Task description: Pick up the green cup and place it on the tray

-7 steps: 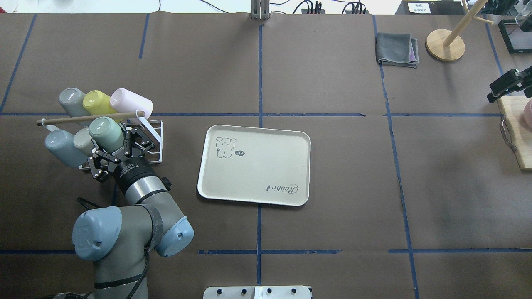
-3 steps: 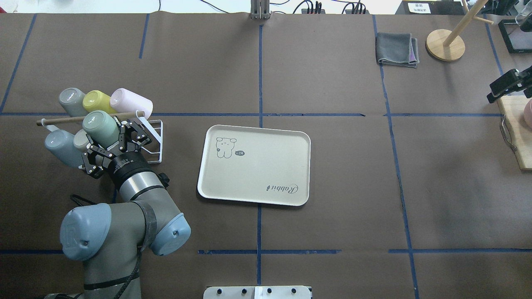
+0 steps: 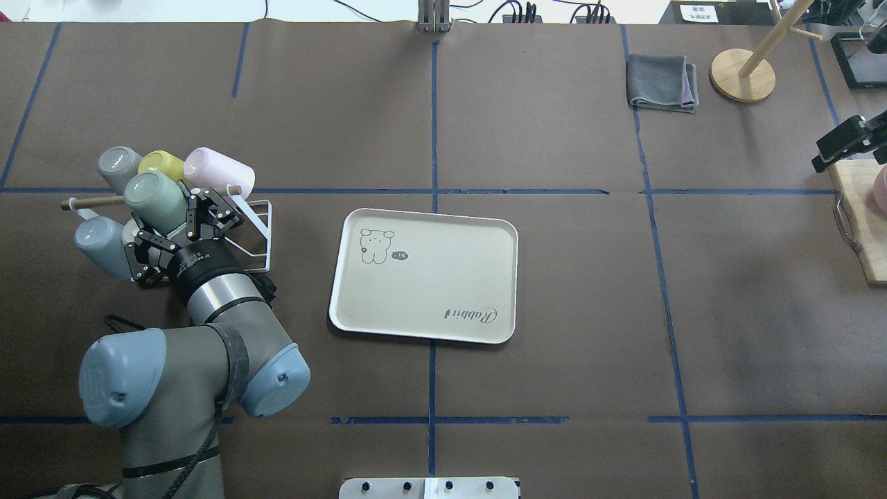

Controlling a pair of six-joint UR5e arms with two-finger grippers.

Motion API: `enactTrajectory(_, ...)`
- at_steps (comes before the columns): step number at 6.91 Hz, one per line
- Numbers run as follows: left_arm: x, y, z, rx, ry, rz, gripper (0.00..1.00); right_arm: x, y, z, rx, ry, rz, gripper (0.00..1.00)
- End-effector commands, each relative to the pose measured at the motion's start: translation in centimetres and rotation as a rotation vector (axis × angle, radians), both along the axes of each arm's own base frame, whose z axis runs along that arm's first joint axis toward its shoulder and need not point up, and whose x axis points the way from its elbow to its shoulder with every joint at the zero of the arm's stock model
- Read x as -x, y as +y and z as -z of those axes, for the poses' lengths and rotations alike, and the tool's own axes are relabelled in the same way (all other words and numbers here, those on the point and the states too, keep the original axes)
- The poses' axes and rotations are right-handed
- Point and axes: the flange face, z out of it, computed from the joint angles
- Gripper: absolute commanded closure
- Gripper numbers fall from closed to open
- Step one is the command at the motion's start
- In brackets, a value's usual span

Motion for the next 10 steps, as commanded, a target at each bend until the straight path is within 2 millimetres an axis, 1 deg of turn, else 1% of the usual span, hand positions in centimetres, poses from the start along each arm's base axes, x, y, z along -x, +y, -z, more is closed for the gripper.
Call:
enactTrajectory(1, 4.6, 0.3, 4.5, -0.039, 0.129, 0.019, 1.0, -0.6, 0.0, -0.2, -0.004, -0.001, -0.003, 0.0)
enactTrajectory(2, 6.7, 0.9, 7.2, -0.067, 0.236, 0.027, 1.0, -1.0, 0.0, -0.3, -0.002, -0.001, -0.008, 0.0)
enactTrajectory(3, 8.1, 1.3, 10.0, -0.104, 0.406, 0.071, 1.0, -1.8, -0.1, -0.5, -0.006, -0.006, -0.011, 0.0)
enactTrajectory(4, 7.5, 1.7, 10.8, -0.082, 0.658, 0.163, 1.0, -2.8, -0.3, -1.4, 0.006, -0.028, -0.009, 0.0)
enactTrajectory(6, 6.4, 2.2, 12.9, -0.048, 1.176, 0.367, 1.0, -6.5, -1.3, -4.2, -0.024, -0.021, 0.011, 0.0)
enactTrajectory(7, 5.8, 2.4, 14.1, -0.032, 1.408, 0.451, 1.0, -7.4, -1.5, -4.8, -0.029, -0.018, 0.015, 0.0)
enactTrajectory(8, 5.1, 2.2, 15.4, -0.031, 1.589, 0.482, 1.0, -7.9, -1.5, -5.2, -0.032, -0.017, 0.017, 0.0)
enactTrajectory(9, 2.6, 1.6, 15.5, -0.015, 1.721, 0.497, 1.0, -9.4, -1.6, -6.6, -0.039, -0.013, 0.026, 0.0)
enactTrajectory(10, -1.0, 0.6, 15.5, 0.012, 1.965, 0.569, 1.0, -11.6, -1.8, -9.2, -0.039, -0.014, 0.045, 0.0)
